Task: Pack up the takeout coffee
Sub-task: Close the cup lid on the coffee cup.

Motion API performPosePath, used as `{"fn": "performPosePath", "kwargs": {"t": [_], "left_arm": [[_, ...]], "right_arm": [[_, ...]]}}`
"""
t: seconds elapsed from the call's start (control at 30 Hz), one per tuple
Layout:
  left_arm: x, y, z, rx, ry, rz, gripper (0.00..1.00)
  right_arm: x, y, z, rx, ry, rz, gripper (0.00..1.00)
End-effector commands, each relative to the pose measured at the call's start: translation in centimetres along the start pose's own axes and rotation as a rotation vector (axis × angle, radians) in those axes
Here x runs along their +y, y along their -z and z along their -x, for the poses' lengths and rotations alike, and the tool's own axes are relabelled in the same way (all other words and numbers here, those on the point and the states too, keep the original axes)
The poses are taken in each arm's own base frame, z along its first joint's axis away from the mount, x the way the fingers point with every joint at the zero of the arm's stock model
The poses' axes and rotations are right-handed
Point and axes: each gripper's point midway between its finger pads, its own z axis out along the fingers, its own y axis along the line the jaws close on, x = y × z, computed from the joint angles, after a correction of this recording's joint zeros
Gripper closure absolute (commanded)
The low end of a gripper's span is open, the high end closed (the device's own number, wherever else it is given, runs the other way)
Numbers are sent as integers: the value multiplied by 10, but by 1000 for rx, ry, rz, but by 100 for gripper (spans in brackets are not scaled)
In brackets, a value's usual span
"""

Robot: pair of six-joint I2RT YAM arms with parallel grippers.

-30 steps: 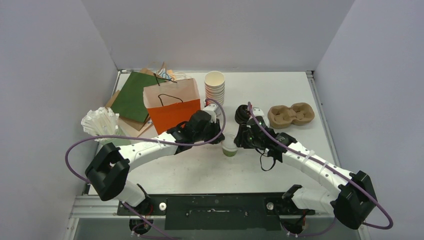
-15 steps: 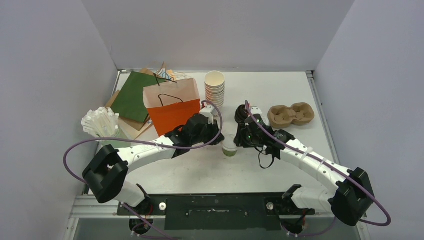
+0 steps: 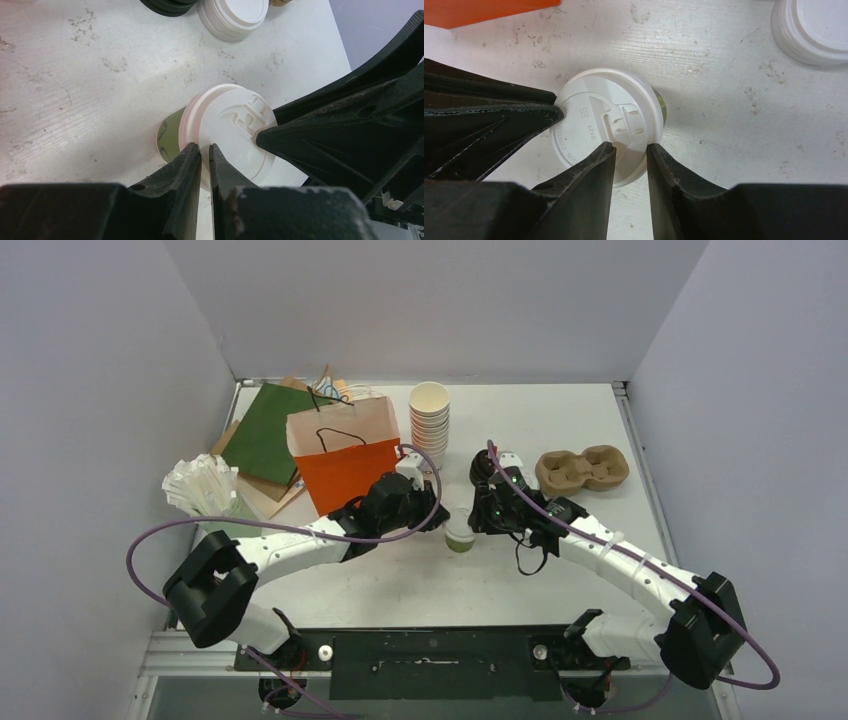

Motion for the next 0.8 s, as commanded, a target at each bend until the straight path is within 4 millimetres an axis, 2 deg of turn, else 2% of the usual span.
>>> {"fn": "performPosePath", "kwargs": {"t": [0.0, 0.17, 0.33, 0.5, 0.63, 0.77], "left_arm": [[25, 2, -68, 233, 5, 73, 87], [11, 2, -33, 200, -61, 83, 86], [-3, -4, 0, 169, -116, 70, 85], [-9, -9, 13, 158, -137, 60, 82], [-12, -10, 22, 137, -148, 59, 76], [-16, -7, 38, 96, -163, 62, 70]], "right_arm": [[-6, -9, -36, 146, 16, -20, 69], [2, -3, -17, 100, 21, -5, 69], [10, 6, -2, 59, 27, 17, 60], [4, 13, 5, 40, 34, -17, 54], [5, 18, 9, 25, 39, -9, 46], [1, 23, 20, -8, 62, -34, 42]]}}
